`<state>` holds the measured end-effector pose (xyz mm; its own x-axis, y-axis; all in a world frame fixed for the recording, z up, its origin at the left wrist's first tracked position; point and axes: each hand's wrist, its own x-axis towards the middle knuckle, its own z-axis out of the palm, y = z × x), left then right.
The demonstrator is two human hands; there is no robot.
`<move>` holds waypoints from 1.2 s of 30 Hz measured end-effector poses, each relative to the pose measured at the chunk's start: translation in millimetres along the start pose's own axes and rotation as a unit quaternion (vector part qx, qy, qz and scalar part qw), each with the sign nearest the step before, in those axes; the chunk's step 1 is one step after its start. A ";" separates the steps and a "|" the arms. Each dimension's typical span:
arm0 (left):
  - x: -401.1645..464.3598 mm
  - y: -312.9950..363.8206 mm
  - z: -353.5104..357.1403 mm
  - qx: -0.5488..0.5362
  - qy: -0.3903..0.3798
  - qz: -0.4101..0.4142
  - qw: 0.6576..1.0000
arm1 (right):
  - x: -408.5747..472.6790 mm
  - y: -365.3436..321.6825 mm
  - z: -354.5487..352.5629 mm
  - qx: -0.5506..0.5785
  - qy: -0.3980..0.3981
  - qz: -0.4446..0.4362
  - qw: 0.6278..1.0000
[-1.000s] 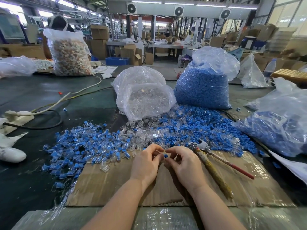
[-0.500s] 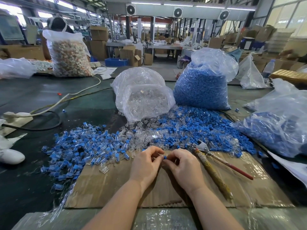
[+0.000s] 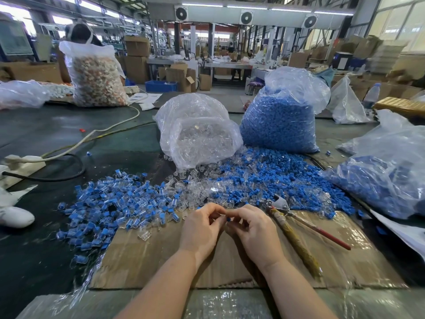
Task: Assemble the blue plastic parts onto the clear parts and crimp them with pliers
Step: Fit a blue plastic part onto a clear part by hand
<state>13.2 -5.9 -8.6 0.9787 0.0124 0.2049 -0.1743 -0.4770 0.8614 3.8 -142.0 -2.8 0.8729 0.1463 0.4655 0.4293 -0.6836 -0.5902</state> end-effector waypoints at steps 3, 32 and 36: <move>-0.3 0.0 -0.2 -0.003 0.000 0.003 1.000 | -0.3 0.4 0.2 -0.001 0.002 0.003 1.000; -0.8 1.0 -1.6 -0.015 -0.007 0.005 1.000 | -0.1 3.3 2.9 -0.024 0.012 0.011 1.000; -1.2 2.2 -2.1 -0.016 -0.006 0.006 1.000 | -0.6 -0.1 -0.4 -0.002 0.003 0.000 1.000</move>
<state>11.5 -5.2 -5.9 0.9777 -0.0046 0.2101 -0.1898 -0.4485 0.8734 3.1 -142.3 -2.8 0.8713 0.1420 0.4697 0.4285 -0.6866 -0.5873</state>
